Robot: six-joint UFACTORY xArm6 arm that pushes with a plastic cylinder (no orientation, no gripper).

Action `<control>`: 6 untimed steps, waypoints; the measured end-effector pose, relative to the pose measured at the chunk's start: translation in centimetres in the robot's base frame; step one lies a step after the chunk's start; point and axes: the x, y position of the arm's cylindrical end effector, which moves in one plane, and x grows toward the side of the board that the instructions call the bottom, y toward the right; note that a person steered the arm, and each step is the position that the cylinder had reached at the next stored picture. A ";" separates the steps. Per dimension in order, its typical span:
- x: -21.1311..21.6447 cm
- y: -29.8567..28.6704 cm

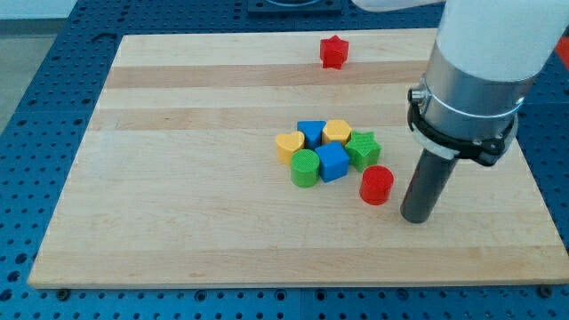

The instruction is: Slide the red circle to the bottom of green star

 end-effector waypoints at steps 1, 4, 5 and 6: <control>2.6 -0.1; -0.6 -4.2; -1.4 -4.2; -1.4 -4.2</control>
